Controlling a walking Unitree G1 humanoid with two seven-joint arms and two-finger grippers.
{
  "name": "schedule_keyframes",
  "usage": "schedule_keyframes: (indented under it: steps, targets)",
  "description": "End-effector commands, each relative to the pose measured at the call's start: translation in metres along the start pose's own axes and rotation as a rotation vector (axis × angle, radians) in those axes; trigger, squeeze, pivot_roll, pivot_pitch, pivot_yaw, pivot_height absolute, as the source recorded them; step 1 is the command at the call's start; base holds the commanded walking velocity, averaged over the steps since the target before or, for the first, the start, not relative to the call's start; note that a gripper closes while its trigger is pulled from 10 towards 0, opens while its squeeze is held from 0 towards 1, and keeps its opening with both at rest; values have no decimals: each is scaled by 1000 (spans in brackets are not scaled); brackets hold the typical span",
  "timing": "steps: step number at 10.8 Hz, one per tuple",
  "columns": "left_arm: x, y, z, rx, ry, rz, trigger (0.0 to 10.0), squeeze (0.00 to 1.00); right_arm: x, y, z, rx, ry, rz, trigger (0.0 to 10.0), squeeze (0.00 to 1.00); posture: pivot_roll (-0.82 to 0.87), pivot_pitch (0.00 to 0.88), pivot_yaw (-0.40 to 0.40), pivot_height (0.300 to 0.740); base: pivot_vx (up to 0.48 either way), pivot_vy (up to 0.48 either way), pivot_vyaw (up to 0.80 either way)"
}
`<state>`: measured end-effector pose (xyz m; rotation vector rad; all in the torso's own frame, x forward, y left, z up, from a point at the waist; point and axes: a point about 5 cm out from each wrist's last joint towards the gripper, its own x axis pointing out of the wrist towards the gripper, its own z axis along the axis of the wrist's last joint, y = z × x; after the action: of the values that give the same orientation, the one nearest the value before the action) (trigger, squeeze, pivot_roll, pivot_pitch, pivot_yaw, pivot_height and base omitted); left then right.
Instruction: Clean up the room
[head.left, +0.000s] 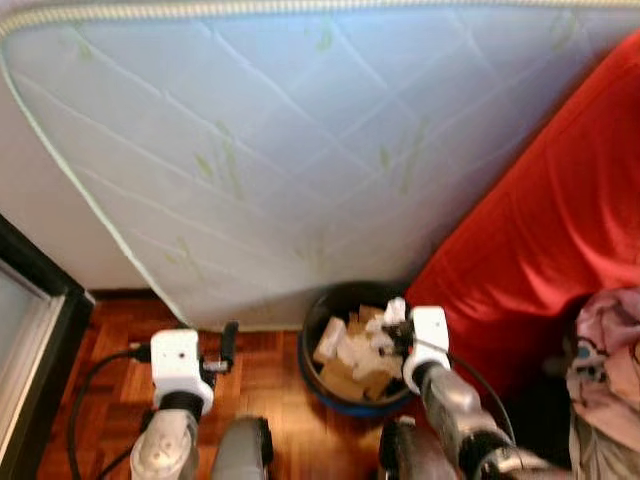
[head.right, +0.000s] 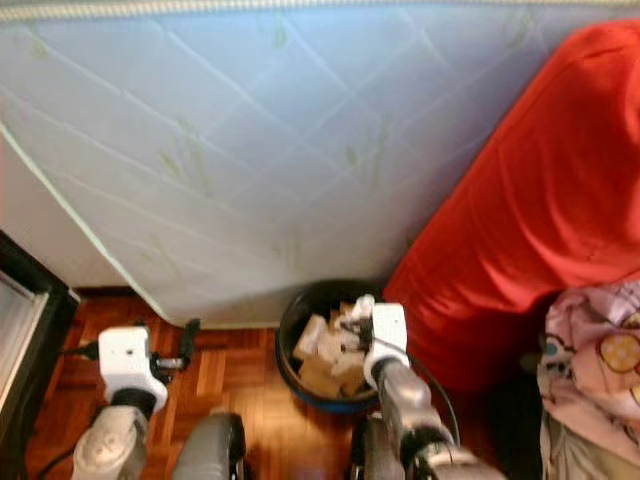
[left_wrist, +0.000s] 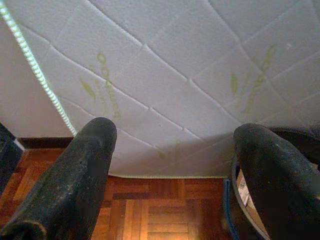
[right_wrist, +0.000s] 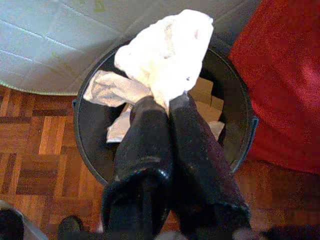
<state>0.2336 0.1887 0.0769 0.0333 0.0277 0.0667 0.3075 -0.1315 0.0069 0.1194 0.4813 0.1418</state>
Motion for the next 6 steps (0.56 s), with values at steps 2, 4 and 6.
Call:
schedule_keyframes:
  steps: [2, 4, 6]
  targets:
    - [-7, 5, 7, -8, -2, 25, 10000, 0, 4, -2, 10, 12, -1, -22, 10000, 0, 213, 295, -18, 635, 0, 0, 0]
    - [-18, 5, 13, -6, -1, 28, 10000, 0, 10, 4, 31, 9, -38, -15, 10000, 0, 235, 335, -11, 635, 0, 0, 0]
    - [-28, 3, 20, -11, 10, 26, 10000, 0, 13, 10, 40, -11, -43, -20, 10000, 0, 248, 372, -6, 635, 0, 0, 0]
